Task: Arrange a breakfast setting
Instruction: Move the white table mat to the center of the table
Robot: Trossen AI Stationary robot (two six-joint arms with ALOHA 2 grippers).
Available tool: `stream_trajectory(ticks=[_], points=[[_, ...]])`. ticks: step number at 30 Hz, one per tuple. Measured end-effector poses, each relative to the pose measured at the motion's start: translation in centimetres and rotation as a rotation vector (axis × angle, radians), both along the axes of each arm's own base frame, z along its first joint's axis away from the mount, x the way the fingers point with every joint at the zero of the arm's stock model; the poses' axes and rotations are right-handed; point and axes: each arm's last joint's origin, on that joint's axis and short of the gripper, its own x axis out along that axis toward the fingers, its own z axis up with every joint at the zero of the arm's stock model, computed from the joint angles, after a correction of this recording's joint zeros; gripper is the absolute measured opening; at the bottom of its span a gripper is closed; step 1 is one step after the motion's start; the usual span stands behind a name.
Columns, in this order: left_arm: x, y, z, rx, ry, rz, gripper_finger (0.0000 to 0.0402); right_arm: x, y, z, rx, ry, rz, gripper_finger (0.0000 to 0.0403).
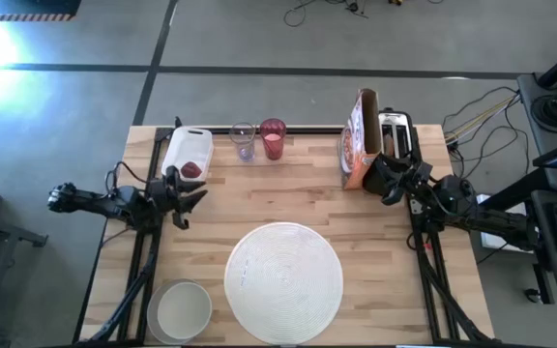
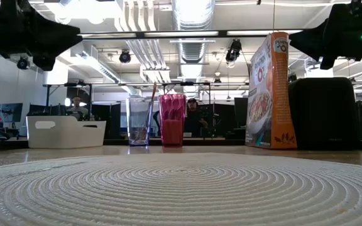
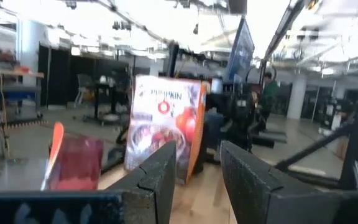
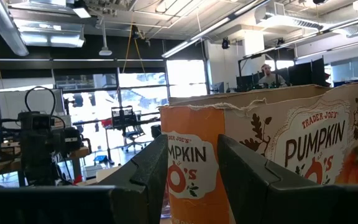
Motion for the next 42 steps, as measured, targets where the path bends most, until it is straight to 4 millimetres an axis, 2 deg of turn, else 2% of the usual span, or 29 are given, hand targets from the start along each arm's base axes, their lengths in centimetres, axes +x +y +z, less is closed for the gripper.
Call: stream_trajectory(ticks=[6,14,23,29,32,36,42], points=[[-0.4,0.2,1.4,-0.001,-0.045,0.041,0.011,0.0,0.0,0.0,0.0,0.0,0.0,0.0128],[0.0,0.2,4.1,-0.086,0.121,0.076,0.011,0.0,0.0,0.0,0.0,0.001,0.0,0.0128],[3.3,-0.4,5.9,-0.196,0.247,0.067,0.011,0.0,0.0,0.0,0.0,0.0,-0.001,0.0128],[6.2,-1.0,8.1,-0.184,0.453,0.091,0.011,0.0,0.0,0.0,0.0,0.0,-0.001,0.0128],[8.0,-1.4,7.6,-0.193,0.581,0.1,0.011,0.0,0.0,0.0,0.0,0.0,0.0,0.0128],[10.2,-1.9,5.5,-0.228,0.734,0.138,0.011,0.0,0.0,0.0,0.0,0.0,0.0,0.0128],[12.8,-2.5,3.9,-0.306,0.818,0.137,0.011,0.0,0.0,0.0,0.0,0.0,0.0,0.0128]])
